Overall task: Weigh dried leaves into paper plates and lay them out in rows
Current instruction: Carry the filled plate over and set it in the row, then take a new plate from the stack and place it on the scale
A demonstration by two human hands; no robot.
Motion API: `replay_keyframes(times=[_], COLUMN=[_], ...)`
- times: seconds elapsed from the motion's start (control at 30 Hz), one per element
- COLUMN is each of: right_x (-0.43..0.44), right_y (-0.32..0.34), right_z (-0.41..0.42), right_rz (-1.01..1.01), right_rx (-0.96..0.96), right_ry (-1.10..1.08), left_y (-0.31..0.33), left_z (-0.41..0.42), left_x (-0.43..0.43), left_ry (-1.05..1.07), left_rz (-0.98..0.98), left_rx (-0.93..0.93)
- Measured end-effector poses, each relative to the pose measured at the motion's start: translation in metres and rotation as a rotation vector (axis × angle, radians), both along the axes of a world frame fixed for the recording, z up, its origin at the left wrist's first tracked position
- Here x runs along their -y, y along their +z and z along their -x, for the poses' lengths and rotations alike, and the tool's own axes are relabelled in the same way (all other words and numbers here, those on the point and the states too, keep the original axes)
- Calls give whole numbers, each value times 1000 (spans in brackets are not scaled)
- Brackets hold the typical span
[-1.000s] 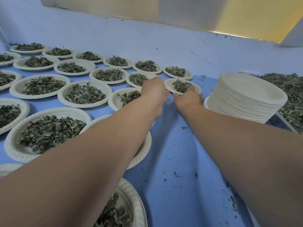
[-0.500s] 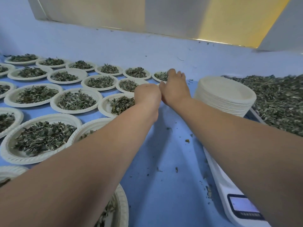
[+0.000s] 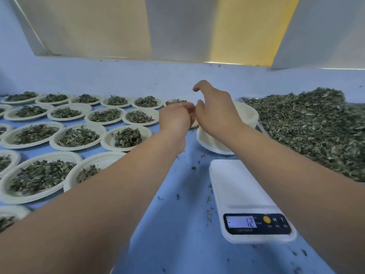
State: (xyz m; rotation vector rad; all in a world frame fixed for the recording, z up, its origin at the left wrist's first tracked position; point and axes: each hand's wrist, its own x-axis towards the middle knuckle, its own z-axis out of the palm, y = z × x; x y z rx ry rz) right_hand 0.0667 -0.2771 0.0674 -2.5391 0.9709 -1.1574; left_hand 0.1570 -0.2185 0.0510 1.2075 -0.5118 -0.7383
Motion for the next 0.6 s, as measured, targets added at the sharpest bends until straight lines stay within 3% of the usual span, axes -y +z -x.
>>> replay_keyframes(times=[0.07,0.2,0.3,0.37,0.43,0.6], right_x=[6,21,29,33,37,42], right_y=[-3,-17,-38,-56,-72,-96], right_z=[32,99,148,177,201,229], right_rz=[-10,-54,-93,-120,-157,-198], right_rx=[47,131,112,93,45,-333], right_ry=[-27,-90,-147,-198,-249,-369], left_y=[1,0,-4,-7,-6,3], left_z=[18,36,50,61,69,70], left_x=[0,7,22,27,29,41], left_ry=[25,36,-101,-108,-95,-100], left_rz=[-14,-99,-262,-380,-456,-478], left_rx=[304,1266,1720,1923,2007,2110])
